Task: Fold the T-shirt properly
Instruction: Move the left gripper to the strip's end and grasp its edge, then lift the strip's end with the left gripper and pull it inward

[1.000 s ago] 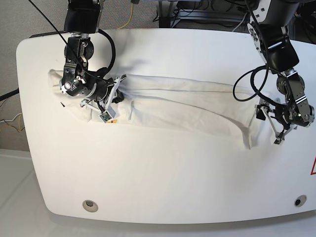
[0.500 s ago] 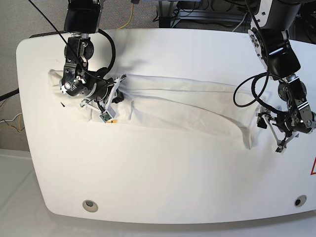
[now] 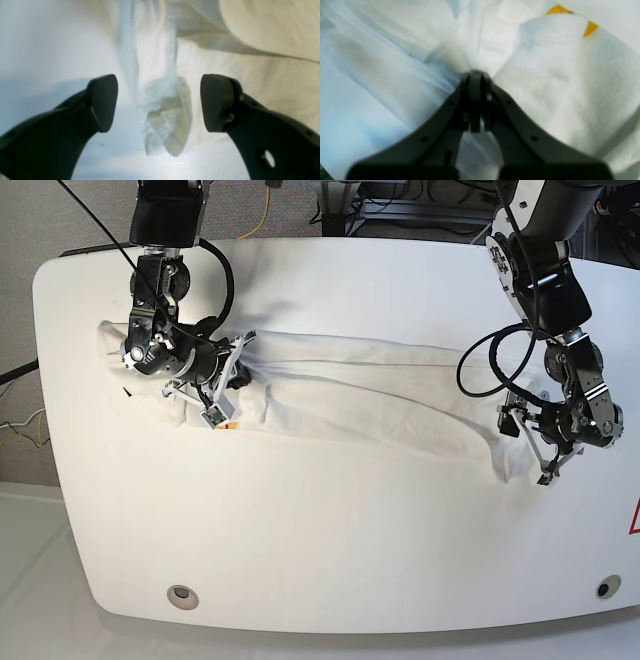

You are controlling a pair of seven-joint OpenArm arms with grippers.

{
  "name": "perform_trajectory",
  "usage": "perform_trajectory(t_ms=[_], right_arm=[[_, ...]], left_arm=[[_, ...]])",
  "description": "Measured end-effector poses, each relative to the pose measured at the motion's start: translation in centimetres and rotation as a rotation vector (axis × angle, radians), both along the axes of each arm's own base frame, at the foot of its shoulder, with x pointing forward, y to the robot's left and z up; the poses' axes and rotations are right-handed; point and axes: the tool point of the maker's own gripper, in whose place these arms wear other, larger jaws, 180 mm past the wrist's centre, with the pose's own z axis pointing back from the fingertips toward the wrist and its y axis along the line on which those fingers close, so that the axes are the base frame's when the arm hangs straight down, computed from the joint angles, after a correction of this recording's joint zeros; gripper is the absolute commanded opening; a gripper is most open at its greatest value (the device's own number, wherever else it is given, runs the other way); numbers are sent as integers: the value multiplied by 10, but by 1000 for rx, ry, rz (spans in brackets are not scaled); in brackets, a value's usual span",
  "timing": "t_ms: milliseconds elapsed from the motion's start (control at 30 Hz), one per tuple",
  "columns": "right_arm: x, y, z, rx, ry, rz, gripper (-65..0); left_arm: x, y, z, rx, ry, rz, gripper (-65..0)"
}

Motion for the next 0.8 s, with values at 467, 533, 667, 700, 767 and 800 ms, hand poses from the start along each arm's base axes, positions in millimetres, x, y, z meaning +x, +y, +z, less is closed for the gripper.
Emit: perform_trajectory(t_ms=[467, 533, 667, 700, 767, 800], right_arm=[[0, 0, 0, 0, 0, 0, -646], [0, 0, 0, 0, 0, 0, -646], [1, 0, 1, 0, -2, 0, -646], [1, 0, 1, -1, -2, 3, -646], [2, 1, 1, -5, 1, 11, -646], [1, 2, 1, -9, 3, 19, -646]], left_arm=[[7, 13, 12, -31, -41, 68, -163], [13, 15, 20, -37, -63, 79, -163], [28, 21, 38, -60, -128, 109, -163], [32, 21, 42, -65, -146, 114, -163], [40, 23, 51, -84, -196, 134, -163], [43, 22, 53, -93, -212, 137, -163]])
